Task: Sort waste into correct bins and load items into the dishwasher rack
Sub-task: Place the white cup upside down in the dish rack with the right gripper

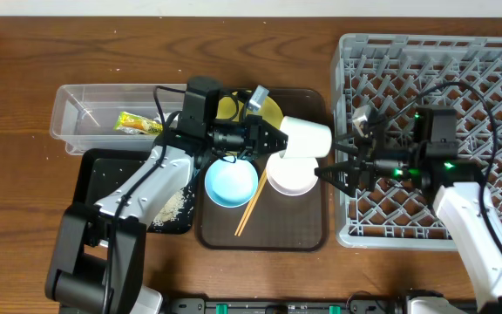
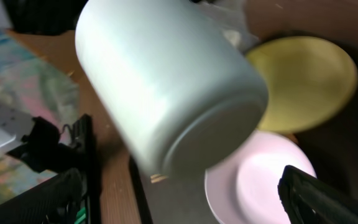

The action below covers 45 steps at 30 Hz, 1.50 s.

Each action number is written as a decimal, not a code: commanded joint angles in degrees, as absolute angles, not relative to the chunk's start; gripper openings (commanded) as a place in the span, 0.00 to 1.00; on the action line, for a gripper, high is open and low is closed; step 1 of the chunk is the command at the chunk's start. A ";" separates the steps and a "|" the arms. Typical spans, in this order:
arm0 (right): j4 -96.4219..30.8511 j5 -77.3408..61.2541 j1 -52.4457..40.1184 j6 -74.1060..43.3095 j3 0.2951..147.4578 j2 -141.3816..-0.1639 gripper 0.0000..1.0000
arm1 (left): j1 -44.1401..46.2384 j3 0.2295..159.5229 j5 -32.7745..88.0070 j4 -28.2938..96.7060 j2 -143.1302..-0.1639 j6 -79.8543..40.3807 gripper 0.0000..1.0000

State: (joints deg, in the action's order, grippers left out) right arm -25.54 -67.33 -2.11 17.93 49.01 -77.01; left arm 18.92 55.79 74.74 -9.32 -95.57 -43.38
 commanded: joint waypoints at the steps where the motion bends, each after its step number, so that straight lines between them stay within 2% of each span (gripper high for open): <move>1: -21.87 -75.50 -3.33 20.53 49.82 -78.35 0.99 | 19.92 56.49 81.76 -9.56 -95.46 -44.95 0.06; 5: -17.74 -76.12 -3.46 17.93 49.82 -78.43 0.99 | 21.34 56.49 82.35 -9.54 -95.46 -44.93 0.06; 9: -15.99 -80.25 -3.46 16.73 49.82 -78.43 0.93 | 22.06 56.49 81.84 -9.56 -95.46 -44.95 0.06; 12: -16.32 -80.42 -3.46 16.71 49.82 -78.46 0.77 | 22.04 56.49 81.60 -9.58 -95.46 -44.95 0.06; 17: -16.34 -80.42 -3.44 16.69 49.82 -78.46 0.64 | 22.04 56.49 81.65 -9.61 -95.46 -44.93 0.07; 18: -16.47 -80.40 -3.44 16.69 49.82 -78.46 0.63 | 22.04 56.49 81.62 -9.61 -95.46 -44.88 0.11; 20: -16.56 -80.12 -3.44 16.67 49.82 -78.46 0.56 | 21.98 56.49 81.60 -10.35 -95.46 -44.36 0.38; 21: -16.58 -79.29 -3.40 15.94 49.82 -78.46 0.50 | 21.91 56.49 81.54 -10.92 -95.46 -43.38 0.47; 23: -16.53 -73.97 -3.40 11.70 49.82 -78.43 0.37 | 21.56 56.49 79.35 -11.07 -95.46 -41.28 0.54; 25: -16.71 -66.57 -3.40 7.66 49.82 -78.43 0.31 | 21.10 56.49 74.50 -9.08 -95.46 -38.48 0.61; 26: -16.84 -63.07 -3.40 6.42 49.82 -78.39 0.28 | 20.73 56.49 70.46 -6.92 -95.46 -36.38 0.63; 30: -17.85 -53.60 -2.72 3.36 50.19 -76.77 0.28 | 19.16 56.51 52.69 3.88 -95.26 -27.99 0.68; 34: -27.00 -42.00 -0.45 3.25 53.60 -73.58 0.28 | 17.23 56.51 45.41 11.51 -92.47 -21.89 0.75; 38: -40.80 -31.79 3.46 3.25 60.27 -70.89 0.14 | 15.64 56.51 39.31 18.87 -86.65 -18.39 0.81; 40: -46.96 -27.38 5.41 3.20 63.57 -70.15 0.01 | 15.53 56.51 36.25 22.37 -83.40 -16.56 0.82; 45: -58.54 -13.13 9.13 -0.21 67.68 -70.02 0.01 | 15.55 56.51 22.48 31.64 -76.40 -15.66 0.86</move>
State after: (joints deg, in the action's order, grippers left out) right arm -56.31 -24.99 7.60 2.26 66.59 -69.93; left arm 15.66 56.03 34.20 29.15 -78.89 -18.50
